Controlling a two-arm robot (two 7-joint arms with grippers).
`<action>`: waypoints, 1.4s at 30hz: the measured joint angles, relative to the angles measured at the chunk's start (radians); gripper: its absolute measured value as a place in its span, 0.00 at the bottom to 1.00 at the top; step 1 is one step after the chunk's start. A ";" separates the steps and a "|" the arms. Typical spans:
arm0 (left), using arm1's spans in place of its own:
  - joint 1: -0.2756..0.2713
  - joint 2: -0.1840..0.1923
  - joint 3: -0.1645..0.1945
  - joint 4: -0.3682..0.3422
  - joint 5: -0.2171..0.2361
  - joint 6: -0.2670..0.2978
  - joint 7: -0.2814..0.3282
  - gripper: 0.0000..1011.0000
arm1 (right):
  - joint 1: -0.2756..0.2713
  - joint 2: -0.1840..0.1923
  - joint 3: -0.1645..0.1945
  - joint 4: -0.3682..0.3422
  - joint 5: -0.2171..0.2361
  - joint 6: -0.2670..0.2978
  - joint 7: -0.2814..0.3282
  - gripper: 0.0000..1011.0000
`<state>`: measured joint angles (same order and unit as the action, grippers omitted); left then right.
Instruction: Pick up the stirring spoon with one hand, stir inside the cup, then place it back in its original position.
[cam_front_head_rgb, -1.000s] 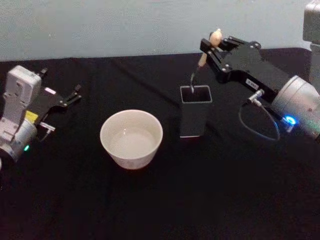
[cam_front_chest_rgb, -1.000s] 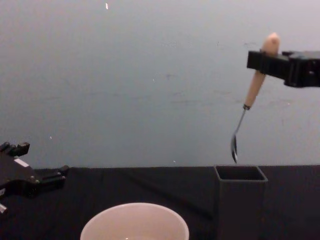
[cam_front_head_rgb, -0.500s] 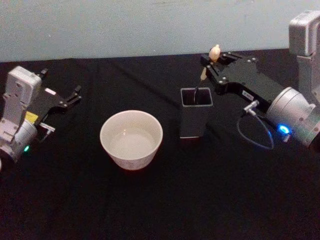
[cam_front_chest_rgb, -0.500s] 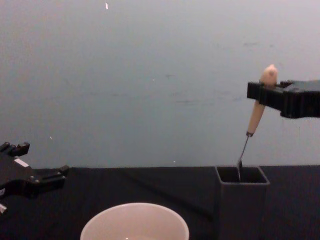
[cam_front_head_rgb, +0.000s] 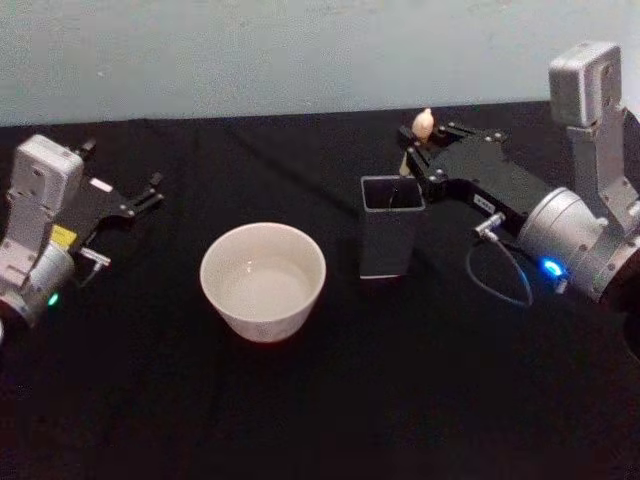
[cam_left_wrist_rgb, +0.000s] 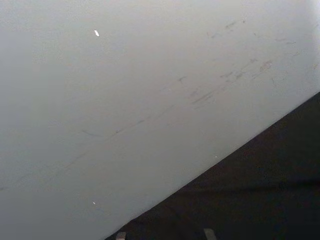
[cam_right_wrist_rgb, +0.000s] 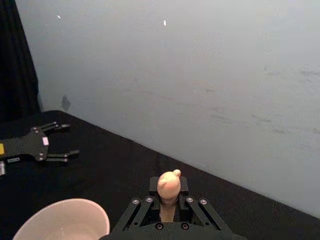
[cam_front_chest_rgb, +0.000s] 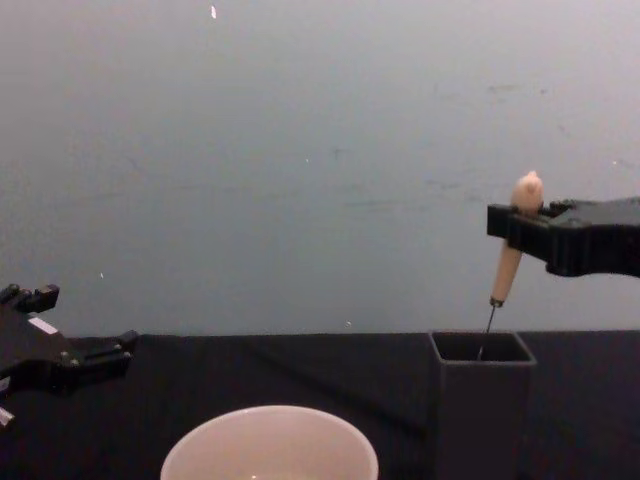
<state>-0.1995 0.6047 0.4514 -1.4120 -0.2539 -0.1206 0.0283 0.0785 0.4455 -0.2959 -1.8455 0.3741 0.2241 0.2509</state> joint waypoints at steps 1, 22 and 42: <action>0.000 0.000 0.000 0.000 0.000 0.000 0.000 0.99 | 0.000 -0.003 0.000 0.001 -0.003 0.003 -0.003 0.19; 0.000 0.000 0.000 0.000 0.000 0.000 0.000 0.99 | -0.016 -0.111 -0.015 0.024 -0.107 0.078 -0.095 0.19; 0.000 0.000 0.000 0.000 0.000 0.000 0.000 0.99 | -0.009 -0.144 -0.021 0.056 -0.158 0.099 -0.109 0.19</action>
<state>-0.1995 0.6047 0.4514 -1.4119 -0.2539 -0.1206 0.0283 0.0696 0.3016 -0.3172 -1.7896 0.2161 0.3233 0.1417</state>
